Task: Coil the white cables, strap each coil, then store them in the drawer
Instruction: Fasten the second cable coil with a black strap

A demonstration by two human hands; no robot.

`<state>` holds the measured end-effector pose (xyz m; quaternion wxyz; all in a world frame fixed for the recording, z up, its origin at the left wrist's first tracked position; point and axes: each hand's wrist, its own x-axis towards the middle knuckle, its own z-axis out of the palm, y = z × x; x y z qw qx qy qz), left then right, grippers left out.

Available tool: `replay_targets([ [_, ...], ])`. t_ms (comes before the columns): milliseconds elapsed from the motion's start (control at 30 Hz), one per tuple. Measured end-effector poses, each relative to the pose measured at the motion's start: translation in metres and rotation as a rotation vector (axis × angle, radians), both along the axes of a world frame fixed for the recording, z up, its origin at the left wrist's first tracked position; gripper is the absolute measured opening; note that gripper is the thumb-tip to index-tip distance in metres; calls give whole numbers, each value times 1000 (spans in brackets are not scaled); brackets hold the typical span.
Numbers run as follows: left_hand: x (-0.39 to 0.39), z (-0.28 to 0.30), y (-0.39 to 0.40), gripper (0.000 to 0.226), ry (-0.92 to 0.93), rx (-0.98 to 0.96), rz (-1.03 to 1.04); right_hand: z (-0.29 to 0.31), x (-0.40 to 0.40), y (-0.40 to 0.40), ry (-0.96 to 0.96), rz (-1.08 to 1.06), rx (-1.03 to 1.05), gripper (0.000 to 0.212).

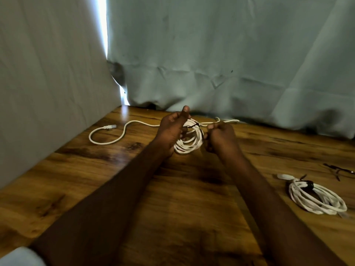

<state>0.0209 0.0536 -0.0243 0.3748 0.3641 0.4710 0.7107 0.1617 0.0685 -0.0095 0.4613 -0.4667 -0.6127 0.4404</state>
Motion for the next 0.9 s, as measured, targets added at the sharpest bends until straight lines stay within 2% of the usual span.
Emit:
replay_targets([
  [33,2,-1,1,48,-4,-14,36,-6,-4,-2,-141,-15,135,13],
  [100,6,-2,1,53,-9,-15,109,-15,-7,-3,-211,-7,256,7],
  [233,8,-1,1,48,-14,38,183,-22,-7,5,-176,65,264,23],
  [300,6,-2,2,47,-14,25,243,-21,-8,8,-127,119,234,24],
  [367,5,-3,0,48,-63,11,257,-21,-7,9,-214,208,239,35],
  [433,9,2,-6,49,-145,-9,201,-20,-1,10,-369,286,299,45],
  [533,10,4,-9,57,-218,-64,102,-14,9,11,-307,396,257,40],
  [667,7,3,-2,79,-382,-132,-252,-12,20,15,-429,244,606,49],
  [733,6,3,-3,85,-475,-169,-357,-13,24,19,-419,216,694,49],
  [900,7,13,-7,76,-546,-137,-536,-13,25,24,-458,115,822,54],
])
